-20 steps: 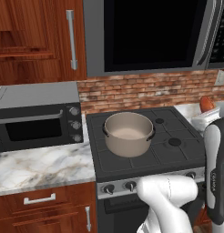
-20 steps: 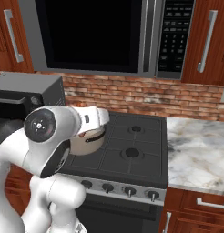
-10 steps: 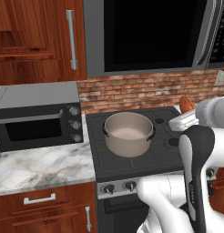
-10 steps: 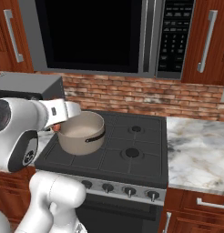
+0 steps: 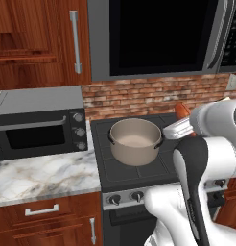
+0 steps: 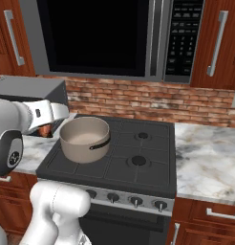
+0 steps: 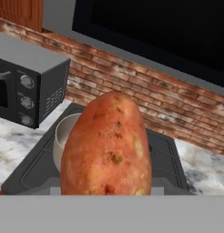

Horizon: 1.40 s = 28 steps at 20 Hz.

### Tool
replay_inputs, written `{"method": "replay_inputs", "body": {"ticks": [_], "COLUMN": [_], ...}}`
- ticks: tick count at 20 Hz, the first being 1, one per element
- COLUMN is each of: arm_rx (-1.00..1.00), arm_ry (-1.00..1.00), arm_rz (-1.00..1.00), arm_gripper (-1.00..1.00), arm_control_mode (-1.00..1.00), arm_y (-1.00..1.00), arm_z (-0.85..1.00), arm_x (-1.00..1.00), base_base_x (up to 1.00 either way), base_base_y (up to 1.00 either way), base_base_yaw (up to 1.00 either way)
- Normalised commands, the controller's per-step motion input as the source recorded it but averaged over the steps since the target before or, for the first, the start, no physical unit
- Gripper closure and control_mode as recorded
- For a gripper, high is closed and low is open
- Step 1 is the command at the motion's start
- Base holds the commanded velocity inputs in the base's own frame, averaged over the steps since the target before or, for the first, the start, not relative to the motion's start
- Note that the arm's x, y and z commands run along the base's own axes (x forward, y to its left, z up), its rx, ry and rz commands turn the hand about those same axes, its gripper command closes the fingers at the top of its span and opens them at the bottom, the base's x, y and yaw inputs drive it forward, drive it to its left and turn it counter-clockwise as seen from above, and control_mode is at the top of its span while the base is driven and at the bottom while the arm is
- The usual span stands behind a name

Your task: Turn on the burner for the pot on the stove. Wait thirty seconds for the pot to heat up. Then add the sweet potato to the pot.

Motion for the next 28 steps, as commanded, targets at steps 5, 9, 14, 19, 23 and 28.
{"method": "replay_inputs", "body": {"ticks": [5,9,14,19,23,28], "arm_rx": [0.0,0.0,0.0,0.0,0.0,0.0], "arm_ry": [0.0,0.0,0.0,0.0,0.0,-0.01], "arm_rz": [0.0,0.0,0.0,0.0,0.0,0.0], "arm_gripper": [1.0,1.0,1.0,1.0,1.0,1.0], "arm_control_mode": [-1.0,-1.0,-1.0,-1.0,-1.0,-1.0], "arm_y": [0.09,0.12,0.05,0.0,0.0,0.01], "arm_z": [0.0,-0.04,-0.15,-0.11,-0.12,-0.19], "arm_x": [0.03,0.08,0.1,0.25,0.32,0.29], "base_base_x": [0.0,0.0,0.0,0.0,0.0,0.0], "base_base_y": [0.0,0.0,0.0,0.0,0.0,0.0], "base_base_yaw": [0.0,0.0,0.0,0.0,0.0,0.0]}}
